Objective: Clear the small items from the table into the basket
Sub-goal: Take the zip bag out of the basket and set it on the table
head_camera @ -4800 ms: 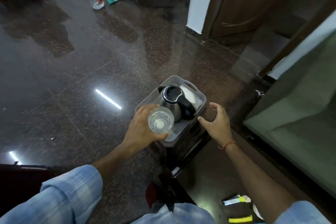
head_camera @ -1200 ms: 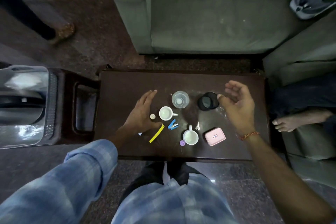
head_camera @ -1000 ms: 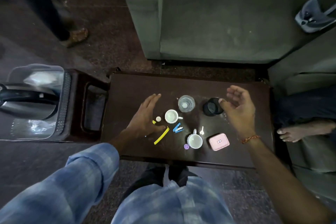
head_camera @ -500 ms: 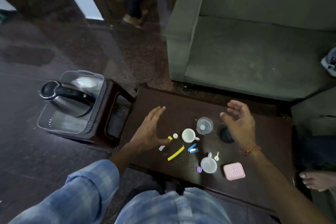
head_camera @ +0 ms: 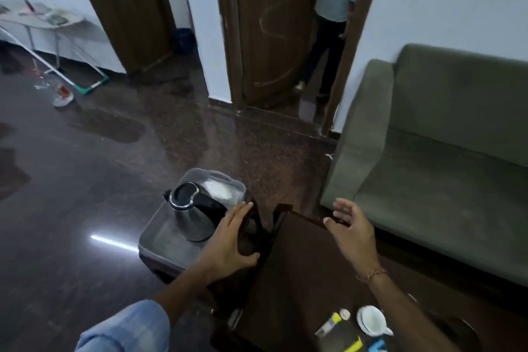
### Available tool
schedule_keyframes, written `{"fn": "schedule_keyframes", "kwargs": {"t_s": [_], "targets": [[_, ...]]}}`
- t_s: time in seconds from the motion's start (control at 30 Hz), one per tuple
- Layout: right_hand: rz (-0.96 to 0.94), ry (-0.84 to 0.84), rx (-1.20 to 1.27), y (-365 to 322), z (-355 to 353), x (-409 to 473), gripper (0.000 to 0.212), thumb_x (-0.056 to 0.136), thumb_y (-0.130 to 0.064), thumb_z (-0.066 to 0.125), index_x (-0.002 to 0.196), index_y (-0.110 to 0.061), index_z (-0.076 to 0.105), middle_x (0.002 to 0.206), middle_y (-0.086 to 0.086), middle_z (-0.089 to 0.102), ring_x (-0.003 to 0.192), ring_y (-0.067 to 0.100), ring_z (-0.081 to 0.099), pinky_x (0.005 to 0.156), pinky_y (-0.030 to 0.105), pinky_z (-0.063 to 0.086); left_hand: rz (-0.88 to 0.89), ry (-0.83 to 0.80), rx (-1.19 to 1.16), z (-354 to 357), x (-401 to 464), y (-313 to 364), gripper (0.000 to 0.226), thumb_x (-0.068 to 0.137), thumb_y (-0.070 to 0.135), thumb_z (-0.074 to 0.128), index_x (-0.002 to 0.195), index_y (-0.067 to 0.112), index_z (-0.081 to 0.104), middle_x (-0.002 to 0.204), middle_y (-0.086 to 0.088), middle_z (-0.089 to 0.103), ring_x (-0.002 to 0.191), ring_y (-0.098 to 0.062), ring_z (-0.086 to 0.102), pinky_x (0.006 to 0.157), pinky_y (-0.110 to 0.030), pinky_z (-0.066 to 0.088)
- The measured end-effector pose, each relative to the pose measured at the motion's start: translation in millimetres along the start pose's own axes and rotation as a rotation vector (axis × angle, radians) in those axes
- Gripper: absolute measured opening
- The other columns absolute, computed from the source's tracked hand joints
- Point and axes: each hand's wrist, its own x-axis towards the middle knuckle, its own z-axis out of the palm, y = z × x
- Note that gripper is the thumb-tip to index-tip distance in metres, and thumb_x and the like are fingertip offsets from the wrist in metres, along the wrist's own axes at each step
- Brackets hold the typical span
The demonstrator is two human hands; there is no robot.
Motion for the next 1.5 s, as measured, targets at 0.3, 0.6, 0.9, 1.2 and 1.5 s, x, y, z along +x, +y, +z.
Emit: {"fn": "schedule_keyframes", "kwargs": {"t_s": [0.3, 0.6, 0.9, 1.2, 1.5], "targets": [[-0.039, -0.284, -0.233, -33, 147, 43, 0.053, 0.082, -0.019, 0.076, 0.130, -0.026, 0.054, 0.122, -0.015, 0.059, 0.104, 0.004, 0.060, 0.083, 0.017, 0.047, -0.063, 0.074, -0.034, -90, 6, -64, 0.108, 0.062, 0.054, 0.076, 0.149, 0.048, 0.012, 0.156, 0.020, 0.015, 0.146, -0.005, 0.019, 0.115, -0.035, 0.034], [-0.065, -0.547, -0.464, -2, 250, 118, 0.051, 0.082, -0.017, 0.072, 0.131, -0.014, 0.057, 0.119, 0.005, 0.068, 0.096, 0.012, 0.064, 0.088, 0.023, 0.051, -0.186, 0.127, -0.056, -117, 13, -82, 0.104, 0.064, 0.042, 0.077, 0.151, 0.032, 0.020, 0.156, 0.015, 0.022, 0.143, 0.004, 0.018, 0.117, -0.025, 0.026], [-0.109, -0.746, -0.767, 64, 332, 174, 0.052, 0.086, -0.015, 0.067, 0.135, -0.005, 0.053, 0.134, 0.013, 0.059, 0.122, 0.027, 0.056, 0.104, 0.030, 0.042, -0.274, 0.150, -0.113, -106, 32, -98, 0.102, 0.066, 0.039, 0.077, 0.150, 0.042, 0.018, 0.153, 0.029, 0.017, 0.142, 0.007, 0.020, 0.107, -0.002, 0.020], [-0.350, -0.757, -1.301, 105, 372, 176, 0.038, 0.098, -0.007, 0.036, 0.136, -0.005, 0.040, 0.125, 0.015, 0.063, 0.115, 0.030, 0.062, 0.093, 0.041, 0.050, -0.279, 0.197, -0.094, -90, 11, -105, 0.103, 0.069, 0.043, 0.081, 0.151, 0.040, 0.020, 0.158, 0.018, 0.021, 0.145, -0.004, 0.026, 0.112, -0.024, 0.035], [-0.095, -0.550, -0.682, 26, 321, 179, 0.008, 0.081, -0.012, 0.056, 0.075, -0.015, 0.060, 0.080, 0.009, 0.068, 0.074, 0.026, 0.063, 0.059, 0.029, 0.042, -0.296, 0.247, -0.149, -85, 1, -98, 0.099, 0.068, 0.036, 0.079, 0.149, 0.045, 0.022, 0.155, 0.023, 0.024, 0.142, 0.000, 0.029, 0.108, -0.022, 0.036]]}}
